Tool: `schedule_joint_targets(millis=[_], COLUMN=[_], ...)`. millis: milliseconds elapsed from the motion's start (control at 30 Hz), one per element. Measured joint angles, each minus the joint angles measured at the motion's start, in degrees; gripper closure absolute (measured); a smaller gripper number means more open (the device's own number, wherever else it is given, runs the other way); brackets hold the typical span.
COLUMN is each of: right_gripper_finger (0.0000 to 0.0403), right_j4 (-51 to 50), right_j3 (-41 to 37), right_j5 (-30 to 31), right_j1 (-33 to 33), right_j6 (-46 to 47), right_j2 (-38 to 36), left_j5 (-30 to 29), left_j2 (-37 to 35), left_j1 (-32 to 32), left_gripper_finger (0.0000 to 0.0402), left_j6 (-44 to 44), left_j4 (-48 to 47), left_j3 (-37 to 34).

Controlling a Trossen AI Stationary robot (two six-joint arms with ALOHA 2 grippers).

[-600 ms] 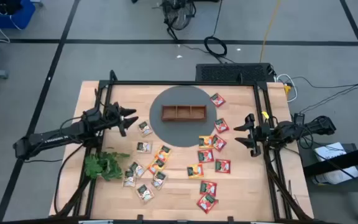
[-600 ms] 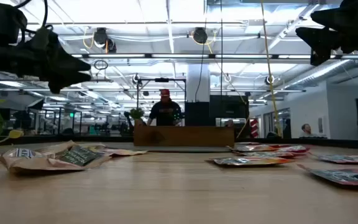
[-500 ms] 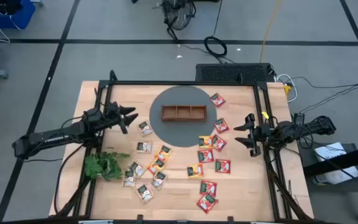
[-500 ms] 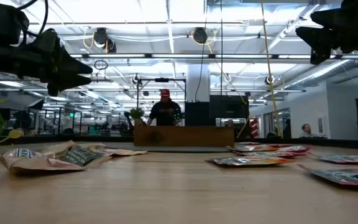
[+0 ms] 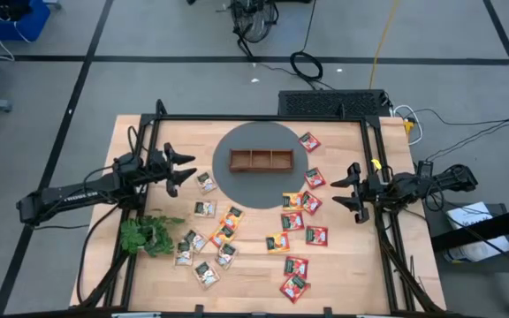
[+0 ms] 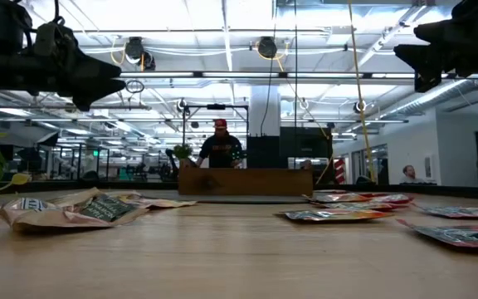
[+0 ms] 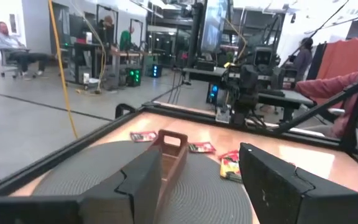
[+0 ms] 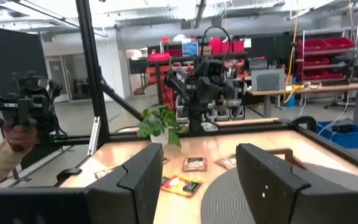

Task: Pick & Place Tea
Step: Put the red tea bag into the right section of the wooden organizer

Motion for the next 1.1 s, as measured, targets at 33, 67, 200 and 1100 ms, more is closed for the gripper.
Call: schedule_joint_targets(millis=[33,67,200,1100], right_gripper_finger=[0.0216,0.0216,0.0216,0.0208], right_j4=[0.0,0.0,-0.5,-3.2], right_j3=[0.0,0.0,0.0,7.2], right_j5=[0.0,0.0,0.0,28.4], right_j1=[0.0,0.0,0.0,-0.4], right_j6=[0.1,0.1,0.0,-1.8], right_j2=[0.0,0.0,0.0,9.1], left_j5=[-0.3,-0.6,-0.5,-0.4], left_j2=[0.0,0.0,0.1,0.1], left_j1=[0.0,0.0,0.0,0.0], left_gripper_finger=[0.0188,0.0188,0.0188,0.0188], left_j6=[-0.1,-0.2,0.0,0.0], left_j4=[-0.4,-1.0,-1.0,-0.7], left_j3=[0.0,0.0,0.0,0.0])
